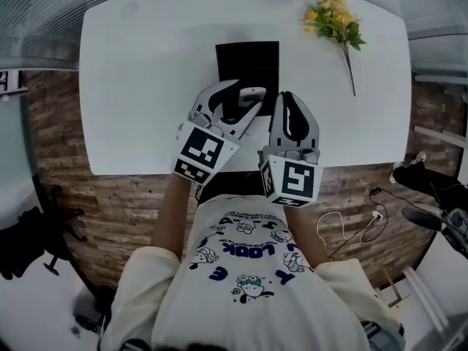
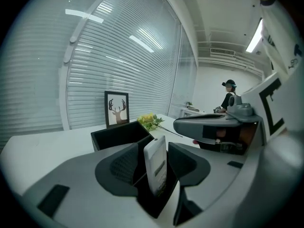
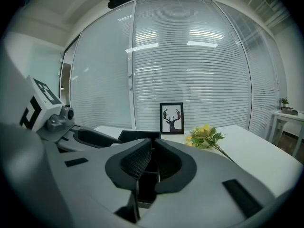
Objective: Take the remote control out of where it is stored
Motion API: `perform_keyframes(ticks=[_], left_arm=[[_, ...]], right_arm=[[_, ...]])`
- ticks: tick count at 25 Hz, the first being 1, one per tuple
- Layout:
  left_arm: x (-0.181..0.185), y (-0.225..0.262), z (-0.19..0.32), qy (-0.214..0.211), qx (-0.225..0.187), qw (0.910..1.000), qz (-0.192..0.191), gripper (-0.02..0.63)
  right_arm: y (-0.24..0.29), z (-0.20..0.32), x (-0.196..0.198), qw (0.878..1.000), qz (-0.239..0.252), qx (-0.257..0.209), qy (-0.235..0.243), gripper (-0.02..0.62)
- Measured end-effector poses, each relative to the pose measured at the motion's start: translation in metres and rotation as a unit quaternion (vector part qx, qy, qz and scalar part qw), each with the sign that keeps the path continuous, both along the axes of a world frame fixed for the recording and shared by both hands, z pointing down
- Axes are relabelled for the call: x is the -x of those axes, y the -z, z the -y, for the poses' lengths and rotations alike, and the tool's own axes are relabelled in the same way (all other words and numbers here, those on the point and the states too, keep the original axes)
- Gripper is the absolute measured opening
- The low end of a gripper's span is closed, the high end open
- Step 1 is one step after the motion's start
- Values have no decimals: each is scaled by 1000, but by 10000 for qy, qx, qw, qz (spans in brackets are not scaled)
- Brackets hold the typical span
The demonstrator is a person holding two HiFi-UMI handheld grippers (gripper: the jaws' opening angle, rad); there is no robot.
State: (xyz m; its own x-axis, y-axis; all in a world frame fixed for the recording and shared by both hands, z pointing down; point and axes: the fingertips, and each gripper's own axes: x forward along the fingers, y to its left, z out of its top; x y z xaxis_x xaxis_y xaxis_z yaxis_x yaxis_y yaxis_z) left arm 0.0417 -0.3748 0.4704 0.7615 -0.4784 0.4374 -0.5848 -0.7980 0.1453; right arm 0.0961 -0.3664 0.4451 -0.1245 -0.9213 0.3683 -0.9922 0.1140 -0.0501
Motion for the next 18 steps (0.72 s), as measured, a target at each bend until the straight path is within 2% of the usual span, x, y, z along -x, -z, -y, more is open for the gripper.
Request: perform_keyframes(ticks=[5,11,14,18], left_arm=[[-1,-8,4,-248,82,9995,167,199],[-6,-19,0,-754,172,9955,542,184],[-9,-20,-3,-911,238,9940,556,129],[-11,-19,-5,-979,306,9934,511,121]], right_arm=[[-5,2,-3,10000,4,50,-15,41],[-8,5,-4,9999,-4,118,-4,41],[-9,5,-5,9999,3,147,-22,42],[-10,5,-9,9998,14,165,-61,41]])
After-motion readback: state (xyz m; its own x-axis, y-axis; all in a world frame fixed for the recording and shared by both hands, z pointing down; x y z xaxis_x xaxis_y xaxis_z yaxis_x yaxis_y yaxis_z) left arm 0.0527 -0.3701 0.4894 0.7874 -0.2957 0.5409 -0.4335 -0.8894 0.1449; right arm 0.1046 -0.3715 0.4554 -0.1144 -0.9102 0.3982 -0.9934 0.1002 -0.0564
